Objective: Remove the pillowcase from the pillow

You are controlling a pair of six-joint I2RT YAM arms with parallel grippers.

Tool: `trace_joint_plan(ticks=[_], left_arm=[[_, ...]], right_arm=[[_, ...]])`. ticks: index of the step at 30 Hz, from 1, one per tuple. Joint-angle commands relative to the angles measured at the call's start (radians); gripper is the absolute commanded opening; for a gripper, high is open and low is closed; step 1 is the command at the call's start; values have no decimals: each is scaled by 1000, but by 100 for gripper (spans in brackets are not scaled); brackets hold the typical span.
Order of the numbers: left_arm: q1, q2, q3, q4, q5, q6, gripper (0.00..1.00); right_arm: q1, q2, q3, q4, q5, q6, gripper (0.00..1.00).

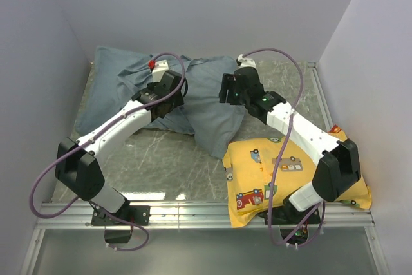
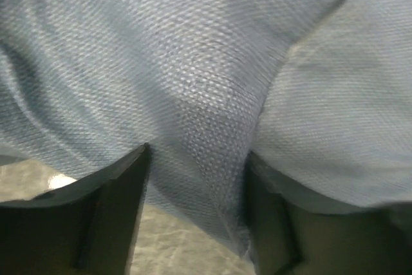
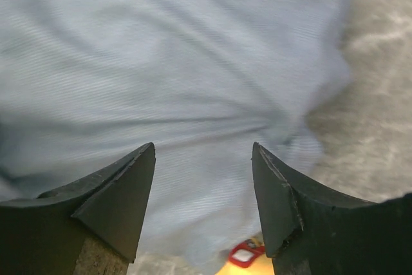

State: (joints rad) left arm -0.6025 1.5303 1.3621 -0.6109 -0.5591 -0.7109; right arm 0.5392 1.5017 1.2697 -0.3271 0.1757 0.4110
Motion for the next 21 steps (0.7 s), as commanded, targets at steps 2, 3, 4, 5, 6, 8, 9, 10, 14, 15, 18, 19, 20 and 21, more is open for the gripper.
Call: trace_joint_plan(ticks=[2,3,4,5,6,8,9,10,14,15,18,19,20,21], left_arm=[[-2,-28,-18,2,-96,-56,47],[-2,-36,-24,-1,-104,-68,39],[0,-42,-35,-4,-123,-79,36],[1,-59,-40,-9,-130,-99,35],[3,-67,-44,-21,-139,-111,34],[3,-87,-63,-21,-147,-134,29],[4,-93,-69,-26,-148,-146,29],[10,-105,-84,-26,-148,-165,28],[47,-130,-115,-15,-122,-191,21],[61,-134,-121,-12,-108,-194,17],[118,-151,-155,45,-33,-187,13],[147,-151,-167,66,-13,-185,12],[161,-145,-170,75,4,-188,11],[184,-139,-181,86,37,-188,7]], right_arm=[[65,18,97,-7,31,-32,69],[88,29,112,-7,30,-41,69],[103,43,131,-6,30,-47,69],[119,76,170,-9,28,-60,69],[146,97,195,-24,28,-66,69],[168,155,266,-39,28,-84,69],[182,175,286,-49,21,-89,70],[201,211,327,-55,18,-95,70],[251,291,398,-75,-4,-110,75],[258,307,408,-79,-8,-112,77],[289,357,451,-89,-4,-120,81],[295,379,465,-87,7,-123,82],[303,390,473,-86,10,-124,82],[304,400,483,-96,13,-123,83]])
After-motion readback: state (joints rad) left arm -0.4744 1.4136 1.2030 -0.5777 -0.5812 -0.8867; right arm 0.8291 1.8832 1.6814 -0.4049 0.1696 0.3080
